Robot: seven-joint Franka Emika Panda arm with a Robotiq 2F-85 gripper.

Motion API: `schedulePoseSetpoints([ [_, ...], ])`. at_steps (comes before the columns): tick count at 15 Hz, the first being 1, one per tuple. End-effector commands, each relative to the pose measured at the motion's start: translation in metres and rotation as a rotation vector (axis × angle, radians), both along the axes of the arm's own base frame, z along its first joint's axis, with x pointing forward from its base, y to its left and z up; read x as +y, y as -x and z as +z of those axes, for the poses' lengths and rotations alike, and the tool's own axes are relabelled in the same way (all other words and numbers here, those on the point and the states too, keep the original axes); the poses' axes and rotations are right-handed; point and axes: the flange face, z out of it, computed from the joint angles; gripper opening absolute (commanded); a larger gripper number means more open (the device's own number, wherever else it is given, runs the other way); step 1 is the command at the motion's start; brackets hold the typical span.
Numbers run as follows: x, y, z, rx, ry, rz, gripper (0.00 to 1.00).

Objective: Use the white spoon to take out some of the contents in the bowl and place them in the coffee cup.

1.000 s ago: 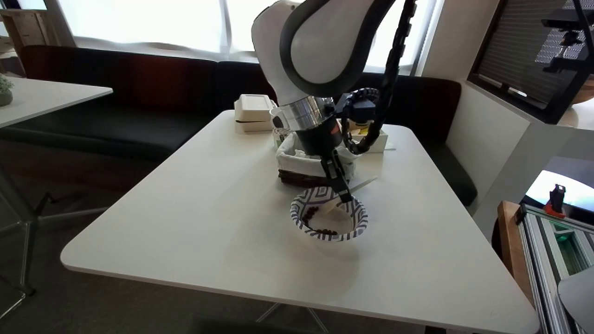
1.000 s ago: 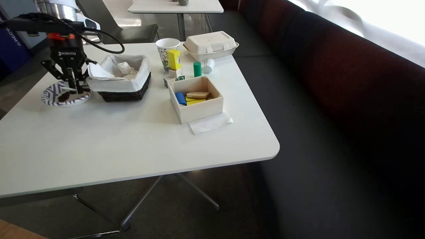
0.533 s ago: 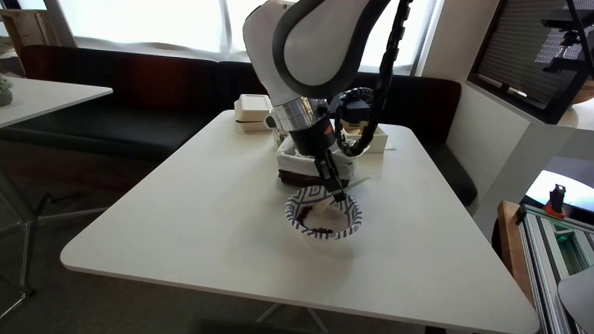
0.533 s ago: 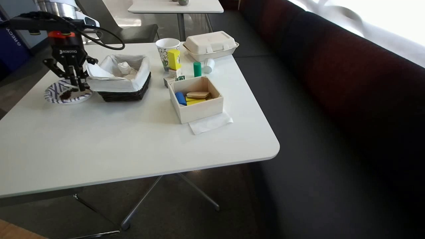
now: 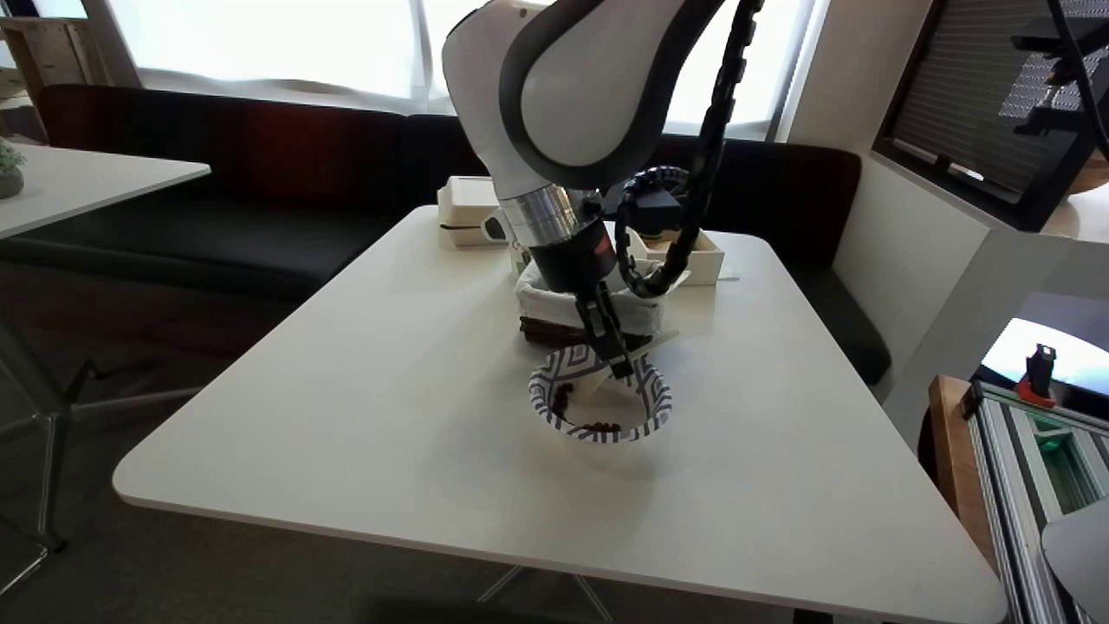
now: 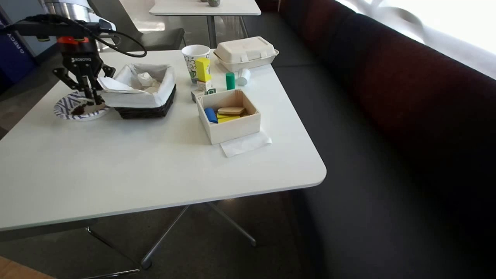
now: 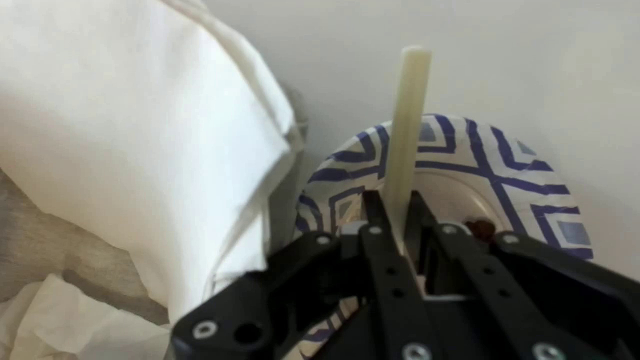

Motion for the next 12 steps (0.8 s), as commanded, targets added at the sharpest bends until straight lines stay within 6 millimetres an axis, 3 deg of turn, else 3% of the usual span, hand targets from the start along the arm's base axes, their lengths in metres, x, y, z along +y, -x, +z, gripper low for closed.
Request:
schedulePoseSetpoints([
  [1, 0.007, -0.004, -0.012, -0.023, 0.007, 0.024, 0.04],
  [12, 0.020, -0.021, -0.017, -0.241, -0.099, 0.108, 0.04],
])
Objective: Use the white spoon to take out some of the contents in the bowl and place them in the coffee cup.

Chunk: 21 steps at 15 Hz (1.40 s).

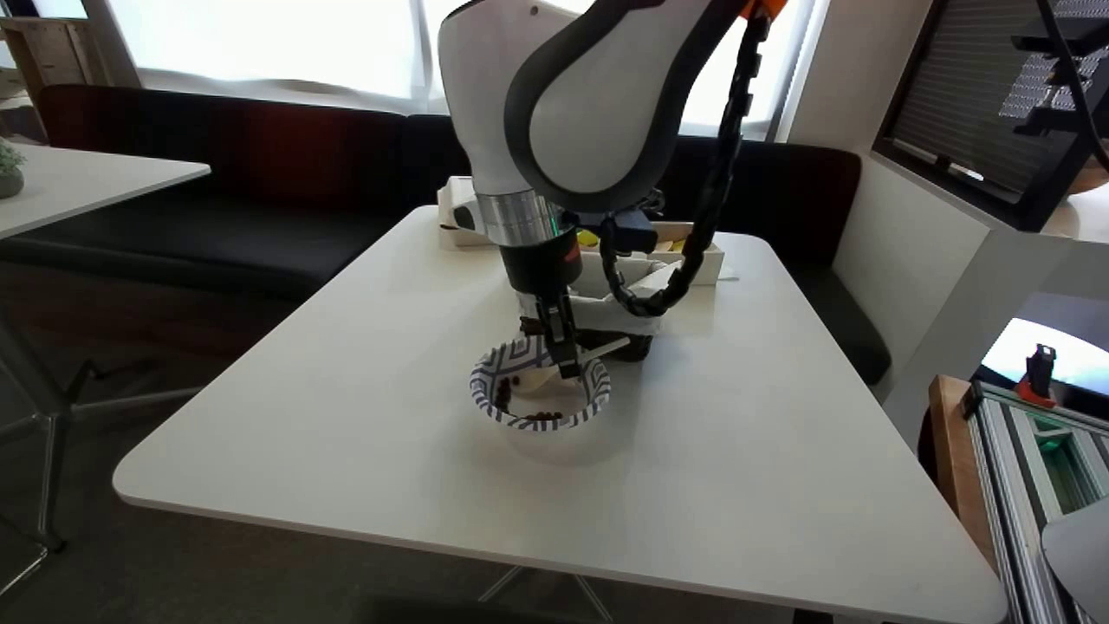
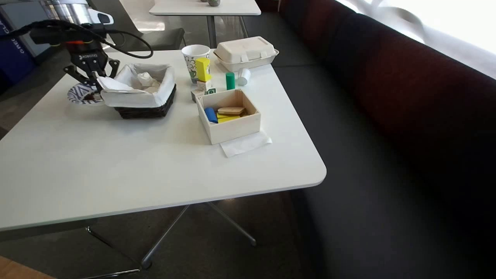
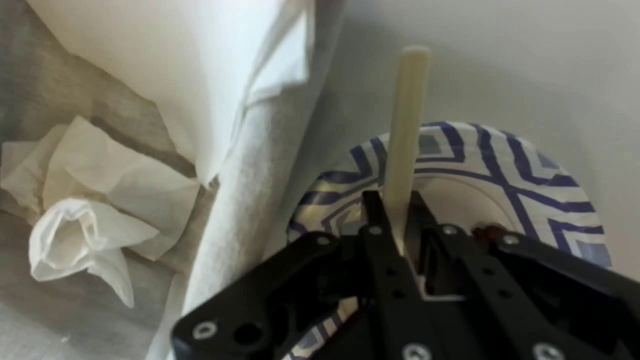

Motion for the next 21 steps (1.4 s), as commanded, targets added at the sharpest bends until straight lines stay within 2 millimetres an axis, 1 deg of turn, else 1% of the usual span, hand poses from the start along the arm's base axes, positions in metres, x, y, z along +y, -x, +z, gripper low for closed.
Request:
schedulePoseSetpoints([
  [1, 0.003, 0.000, -0.017, -0.053, -0.045, 0.035, 0.04],
  [6, 0.002, -0.001, -0.021, -0.096, -0.080, 0.066, 0.04],
  [9, 0.000, 0.000, -0.016, -0.112, -0.104, 0.085, 0.04],
  [11, 0.000, 0.003, -0.004, -0.127, -0.126, 0.088, 0.04],
  [14, 0.000, 0.014, 0.015, -0.135, -0.163, 0.099, 0.04],
  [15, -0.004, 0.019, 0.021, -0.135, -0.164, 0.084, 0.04],
  [17, -0.015, 0.020, 0.036, -0.182, -0.156, 0.044, 0.04],
  [18, -0.023, 0.020, 0.044, -0.210, -0.125, 0.025, 0.04],
  [21, -0.048, 0.010, 0.071, -0.320, -0.088, -0.026, 0.04],
])
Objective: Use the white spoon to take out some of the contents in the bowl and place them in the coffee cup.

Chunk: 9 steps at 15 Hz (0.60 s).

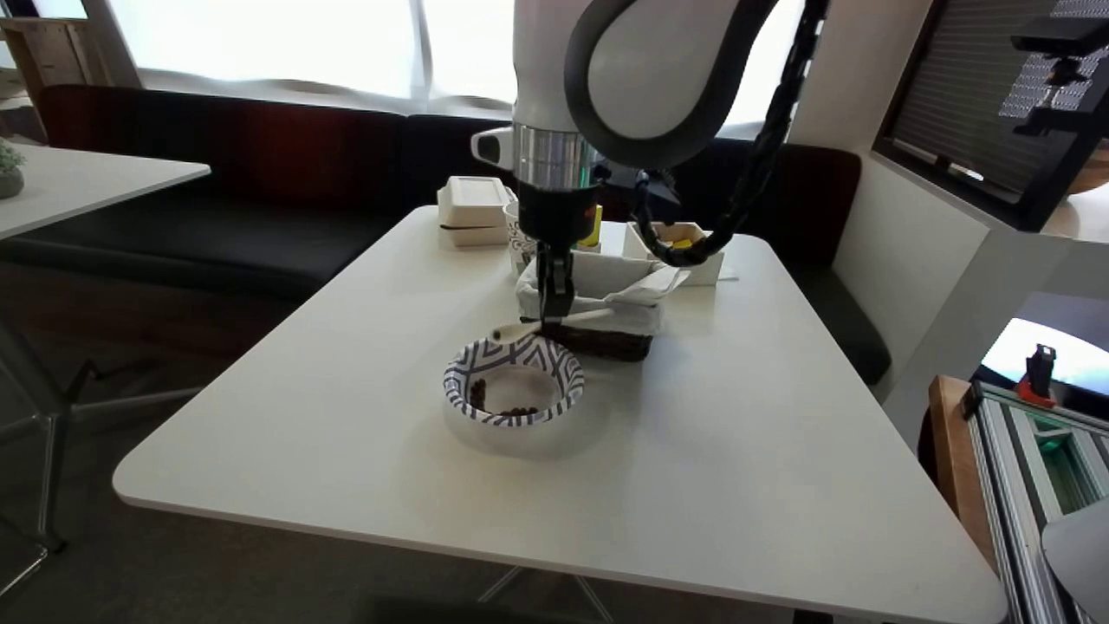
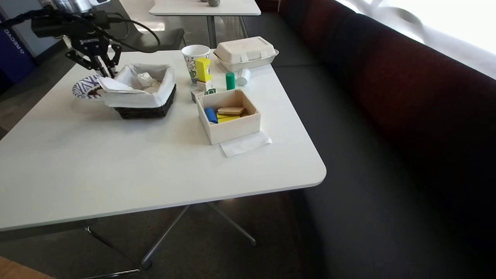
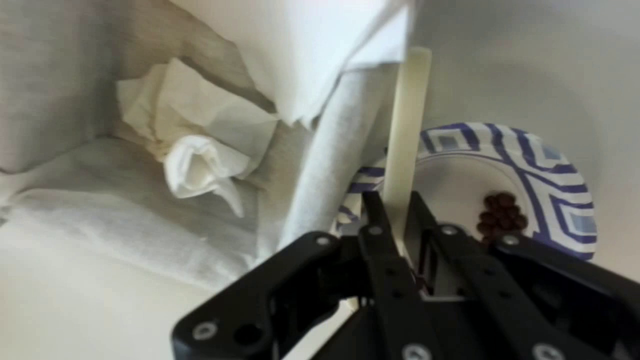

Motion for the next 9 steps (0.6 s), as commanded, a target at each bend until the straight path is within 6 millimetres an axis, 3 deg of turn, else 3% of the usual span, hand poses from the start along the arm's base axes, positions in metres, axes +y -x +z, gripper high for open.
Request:
schedulePoseSetpoints([
  [1, -0.023, 0.001, 0.033, -0.118, 0.015, -0.057, 0.04],
  [2, -0.018, -0.005, 0.020, -0.068, 0.012, -0.035, 0.14],
  [4, -0.026, -0.007, 0.032, -0.101, 0.015, -0.050, 0.14],
  [8, -0.025, -0.006, 0.034, -0.103, 0.015, -0.053, 0.14],
  [9, -0.026, -0.008, 0.034, -0.093, 0.007, -0.053, 0.04],
])
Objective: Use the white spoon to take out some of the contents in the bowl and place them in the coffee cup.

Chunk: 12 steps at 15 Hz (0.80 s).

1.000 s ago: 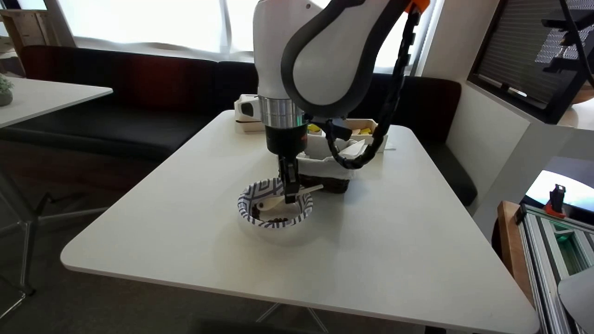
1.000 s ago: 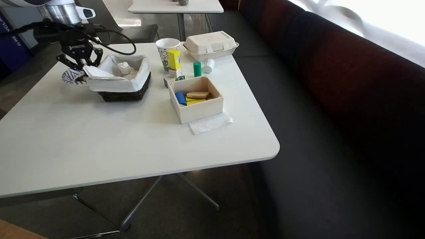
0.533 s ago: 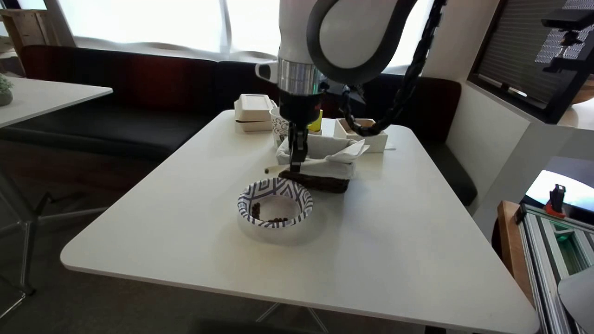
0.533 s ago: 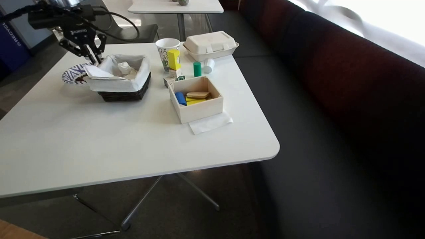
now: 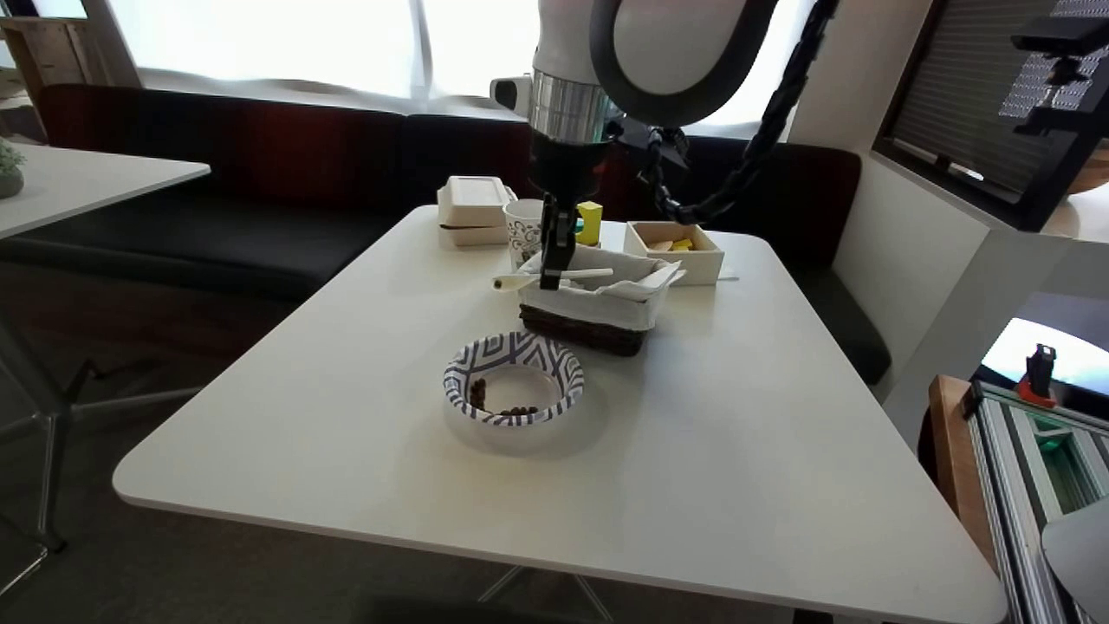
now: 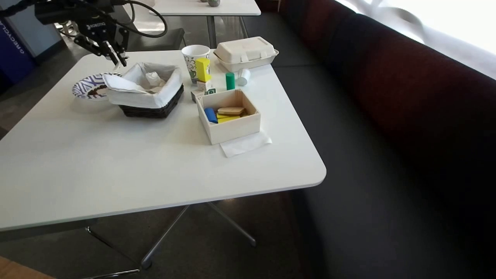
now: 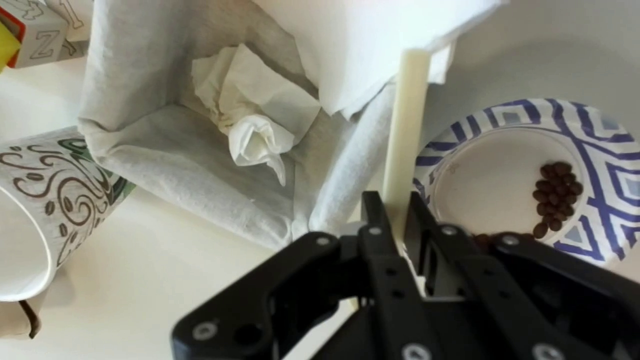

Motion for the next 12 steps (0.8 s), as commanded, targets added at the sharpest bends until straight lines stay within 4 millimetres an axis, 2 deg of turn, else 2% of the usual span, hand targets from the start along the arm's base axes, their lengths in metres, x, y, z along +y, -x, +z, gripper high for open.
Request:
schedulePoseSetpoints([
  [1, -0.006, -0.006, 0.005, 0.017, -0.012, -0.017, 0.04],
  [2, -0.011, -0.011, 0.011, 0.024, -0.031, -0.040, 0.04],
  [7, -0.075, -0.051, 0.060, -0.015, -0.058, -0.257, 0.04],
  [10, -0.116, -0.070, 0.076, -0.037, -0.003, -0.377, 0.04],
  [12, -0.134, -0.079, 0.081, -0.070, 0.032, -0.448, 0.04],
])
